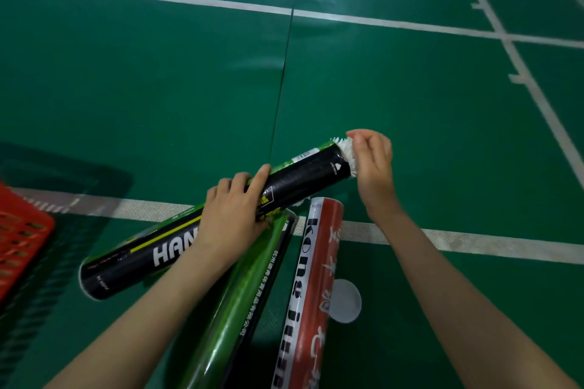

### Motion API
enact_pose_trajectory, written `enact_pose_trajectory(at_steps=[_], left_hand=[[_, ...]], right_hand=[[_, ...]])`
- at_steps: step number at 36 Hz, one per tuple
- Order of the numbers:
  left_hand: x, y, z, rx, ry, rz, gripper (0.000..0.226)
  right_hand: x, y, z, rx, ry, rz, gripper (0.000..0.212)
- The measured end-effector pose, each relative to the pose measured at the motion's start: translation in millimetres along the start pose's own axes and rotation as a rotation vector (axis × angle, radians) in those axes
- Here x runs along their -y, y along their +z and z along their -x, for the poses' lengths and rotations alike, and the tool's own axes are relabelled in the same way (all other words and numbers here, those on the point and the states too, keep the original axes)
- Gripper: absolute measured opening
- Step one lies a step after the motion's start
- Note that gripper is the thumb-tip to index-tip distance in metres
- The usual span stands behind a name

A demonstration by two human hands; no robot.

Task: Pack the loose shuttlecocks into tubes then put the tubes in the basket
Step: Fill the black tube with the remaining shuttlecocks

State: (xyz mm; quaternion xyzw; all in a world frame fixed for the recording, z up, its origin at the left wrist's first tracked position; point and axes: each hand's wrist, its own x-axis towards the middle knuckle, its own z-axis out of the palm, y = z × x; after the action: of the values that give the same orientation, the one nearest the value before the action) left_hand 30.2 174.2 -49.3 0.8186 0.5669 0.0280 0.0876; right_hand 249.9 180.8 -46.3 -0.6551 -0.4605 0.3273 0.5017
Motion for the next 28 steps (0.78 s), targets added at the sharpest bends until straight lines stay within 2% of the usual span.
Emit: enact_pose_trajectory(at_steps=[3,8,11,16,22,25,28], left_hand=[[2.5,0.4,0.4,-0.008,0.008,-0.006,0.091],[5.4,-1.4,-1.3,-0.019,-0.011,-0.013,0.092],[3.5,-2.6,-3.0,-0.013,-0.019,-0.024,0.092],[-1.8,-2.0,-5.5,-0.021,-0.005,-0.065,0.093],[9.0,-4.8,-12.8,0.024,-0.029,-0.117,0.093],[15.8,-4.7,-15.1,0.055,-0.085,-0.099,0.093],[26.7,-5.8,-15.8,0.097,-0.169,-0.053,0.092]], right_hand=[[4.4,-4.4,-1.4,0.093,0.011,-0.003,0.043],[-0.6,-6.7,-6.8,0.164,0.165,-0.172,0.064],[0.9,-4.0,-5.6,0.214,0.195,-0.136,0.072],[12.0,8.6,3.5,0.275,0.164,-0.113,0.066],[-6.4,19.1,-5.4,0.3,0.263,-0.255,0.075],[-8.1,28.8,-13.6,0.199,0.344,-0.326,0.063],[-9.6,37.1,-25.8,0.162,0.419,-0.134,0.042]])
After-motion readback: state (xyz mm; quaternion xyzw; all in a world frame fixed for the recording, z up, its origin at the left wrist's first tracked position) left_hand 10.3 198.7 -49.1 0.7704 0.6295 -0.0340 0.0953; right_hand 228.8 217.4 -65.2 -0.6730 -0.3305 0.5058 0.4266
